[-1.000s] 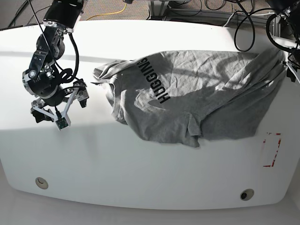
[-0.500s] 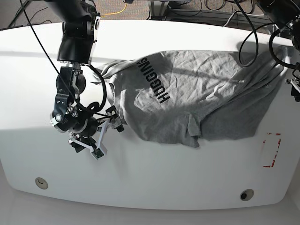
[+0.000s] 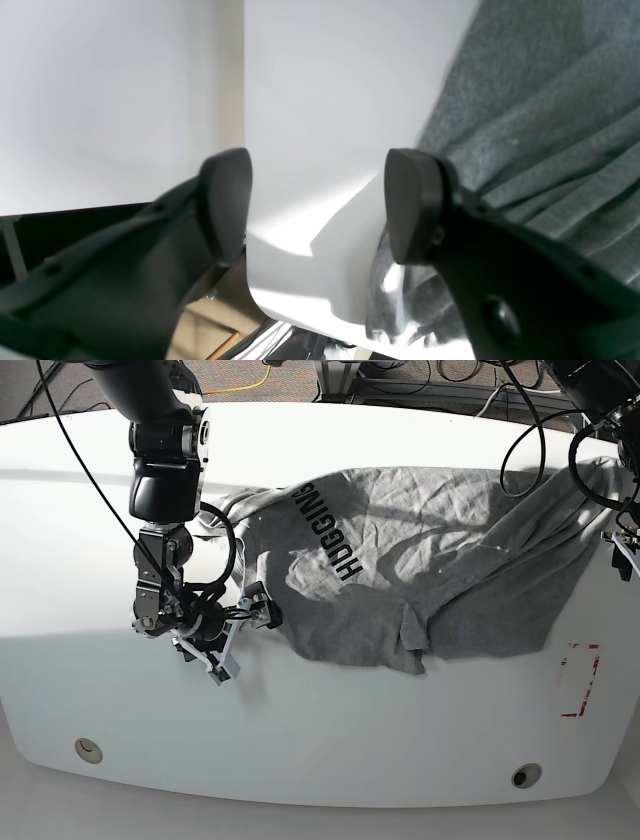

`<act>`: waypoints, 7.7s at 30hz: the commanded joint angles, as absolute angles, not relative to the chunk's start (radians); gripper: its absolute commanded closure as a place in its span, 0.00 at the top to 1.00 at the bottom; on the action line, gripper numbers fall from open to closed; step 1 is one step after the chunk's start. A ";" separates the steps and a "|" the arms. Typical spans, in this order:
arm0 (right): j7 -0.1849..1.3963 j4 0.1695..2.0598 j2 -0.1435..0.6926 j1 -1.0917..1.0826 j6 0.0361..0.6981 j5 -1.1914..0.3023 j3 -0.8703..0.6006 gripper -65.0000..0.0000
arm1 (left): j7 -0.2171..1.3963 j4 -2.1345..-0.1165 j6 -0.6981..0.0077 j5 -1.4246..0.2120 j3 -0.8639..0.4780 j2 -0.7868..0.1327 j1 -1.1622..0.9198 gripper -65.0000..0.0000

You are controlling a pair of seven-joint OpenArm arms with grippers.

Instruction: Layout the t-shirt on the table in an organized manner, then fold the t-shirt properly

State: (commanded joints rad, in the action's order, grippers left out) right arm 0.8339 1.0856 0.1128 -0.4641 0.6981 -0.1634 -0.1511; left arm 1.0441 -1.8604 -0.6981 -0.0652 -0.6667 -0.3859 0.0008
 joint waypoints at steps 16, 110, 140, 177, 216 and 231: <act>0.834 1.086 0.071 -0.437 0.698 -0.157 -0.150 0.54 | 1.043 -1.859 -0.698 -0.065 -0.633 -0.386 0.002 0.60; 0.602 0.734 0.022 -0.618 0.698 -0.160 -0.150 0.77 | 0.954 -1.784 -0.698 -0.065 -0.621 -0.387 0.015 0.60; 0.595 0.731 -0.050 -0.622 0.698 -0.156 -0.150 0.17 | 0.952 -1.784 -0.698 -0.065 -0.621 -0.387 0.015 0.60; 0.653 0.794 -0.048 -0.636 0.698 -0.157 -0.148 0.00 | 0.951 -1.782 -0.698 -0.065 -0.621 -0.387 0.018 0.60; 0.736 0.961 -0.053 -0.552 0.698 -0.162 -0.110 0.00 | 0.951 -1.782 -0.698 -0.065 -0.621 -0.387 0.013 0.60; 0.995 1.437 -0.096 -0.478 0.698 -0.163 -0.025 0.00 | 0.957 -1.695 -0.698 -0.071 -0.668 -0.386 -0.025 0.61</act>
State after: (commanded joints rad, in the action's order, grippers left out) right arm 0.9950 1.4369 -0.0959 -0.4780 0.6981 -0.1634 -0.0253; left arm 0.9567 -1.6947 -0.6981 -0.0713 -0.6682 -0.3859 -0.0253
